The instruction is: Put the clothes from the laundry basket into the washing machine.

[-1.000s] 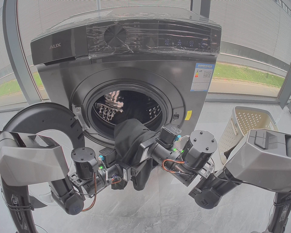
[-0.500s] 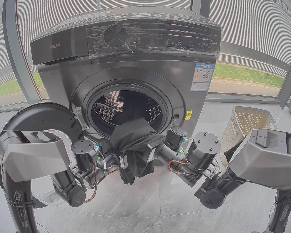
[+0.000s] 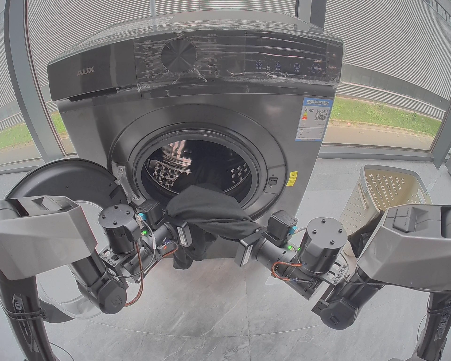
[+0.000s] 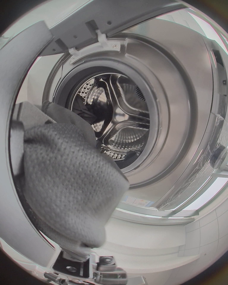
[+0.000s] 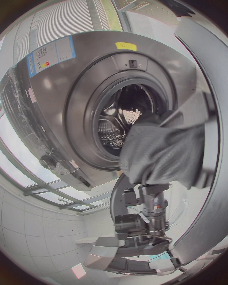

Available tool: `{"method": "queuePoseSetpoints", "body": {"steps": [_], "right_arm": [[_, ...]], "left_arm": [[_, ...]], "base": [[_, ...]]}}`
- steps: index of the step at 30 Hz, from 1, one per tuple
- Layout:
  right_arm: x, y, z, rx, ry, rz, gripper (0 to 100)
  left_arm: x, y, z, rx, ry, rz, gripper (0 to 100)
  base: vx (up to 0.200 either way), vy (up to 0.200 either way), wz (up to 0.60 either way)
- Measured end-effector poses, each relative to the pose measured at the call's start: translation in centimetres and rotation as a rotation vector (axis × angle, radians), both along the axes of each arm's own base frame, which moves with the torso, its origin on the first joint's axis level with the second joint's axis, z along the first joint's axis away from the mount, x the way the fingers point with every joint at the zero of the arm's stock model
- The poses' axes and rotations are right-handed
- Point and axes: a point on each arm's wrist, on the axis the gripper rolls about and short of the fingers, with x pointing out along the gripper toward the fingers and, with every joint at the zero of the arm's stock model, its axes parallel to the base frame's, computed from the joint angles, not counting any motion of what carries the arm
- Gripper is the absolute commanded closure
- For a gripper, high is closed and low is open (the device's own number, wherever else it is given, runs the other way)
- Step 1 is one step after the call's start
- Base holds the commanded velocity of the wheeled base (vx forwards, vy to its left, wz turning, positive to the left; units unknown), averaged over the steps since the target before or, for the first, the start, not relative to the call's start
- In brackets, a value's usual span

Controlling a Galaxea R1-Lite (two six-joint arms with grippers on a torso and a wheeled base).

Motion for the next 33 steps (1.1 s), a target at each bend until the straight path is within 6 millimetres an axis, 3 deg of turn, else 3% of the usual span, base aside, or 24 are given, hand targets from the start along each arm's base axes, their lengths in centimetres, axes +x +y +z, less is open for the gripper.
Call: {"method": "queuePoseSetpoints", "body": {"steps": [9,13,18,25,33], "right_arm": [[-3.2,-3.1,-3.6,-0.167,0.152,0.01,0],[-6.1,-5.9,-5.1,-0.28,0.257,0.03,0],[-8.1,-8.5,-4.5,-0.314,0.298,0.027,0],[-6.7,-11.9,-3.1,-0.268,0.286,-0.104,0],[-5.1,-13.0,-1.0,-0.189,0.216,-0.175,0]], "left_arm": [[-1.1,0.4,1.7,-0.04,-0.018,0.013,100],[-3.1,0.7,2.5,-0.051,-0.009,0.0,100],[-6.6,1.2,3.3,-0.045,0.014,-0.034,100],[-9.2,1.8,4.4,-0.055,0.002,-0.041,100],[-10.3,2.8,4.1,-0.041,0.028,-0.019,100]], "base": [[0.0,0.0,0.0],[0.0,0.0,0.0],[0.0,0.0,0.0],[0.0,0.0,0.0],[0.0,0.0,0.0]]}}
